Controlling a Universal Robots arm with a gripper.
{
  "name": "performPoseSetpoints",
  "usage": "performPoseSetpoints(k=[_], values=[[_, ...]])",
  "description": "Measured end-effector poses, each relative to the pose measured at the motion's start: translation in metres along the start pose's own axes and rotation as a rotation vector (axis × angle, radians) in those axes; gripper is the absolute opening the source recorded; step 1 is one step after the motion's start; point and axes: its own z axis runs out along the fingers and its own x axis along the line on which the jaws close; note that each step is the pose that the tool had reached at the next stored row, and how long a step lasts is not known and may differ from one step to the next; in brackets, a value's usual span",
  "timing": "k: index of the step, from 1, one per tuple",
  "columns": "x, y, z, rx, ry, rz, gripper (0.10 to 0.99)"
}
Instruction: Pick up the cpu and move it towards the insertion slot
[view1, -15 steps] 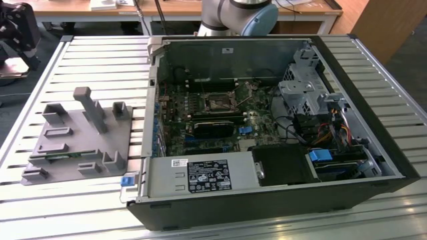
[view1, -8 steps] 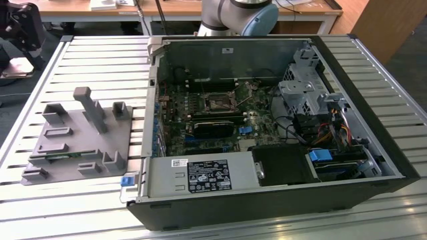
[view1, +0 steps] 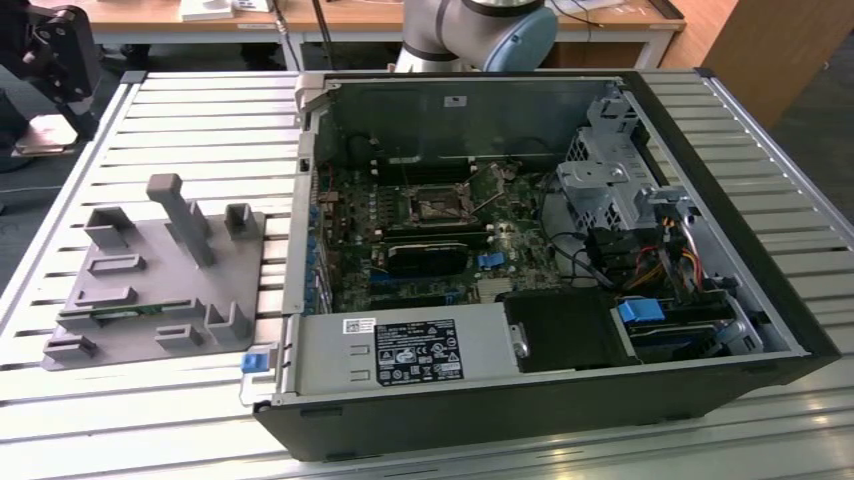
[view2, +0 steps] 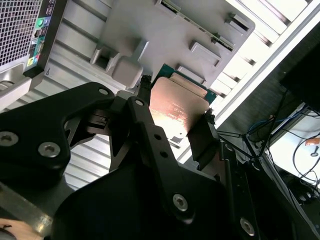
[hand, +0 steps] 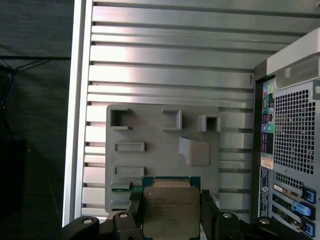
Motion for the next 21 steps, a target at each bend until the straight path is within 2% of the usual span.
performPoseSetpoints(k=[21], values=[[-0.0151, -0.0004, 0.0002, 0.000, -0.0001, 0.000, 0.545]])
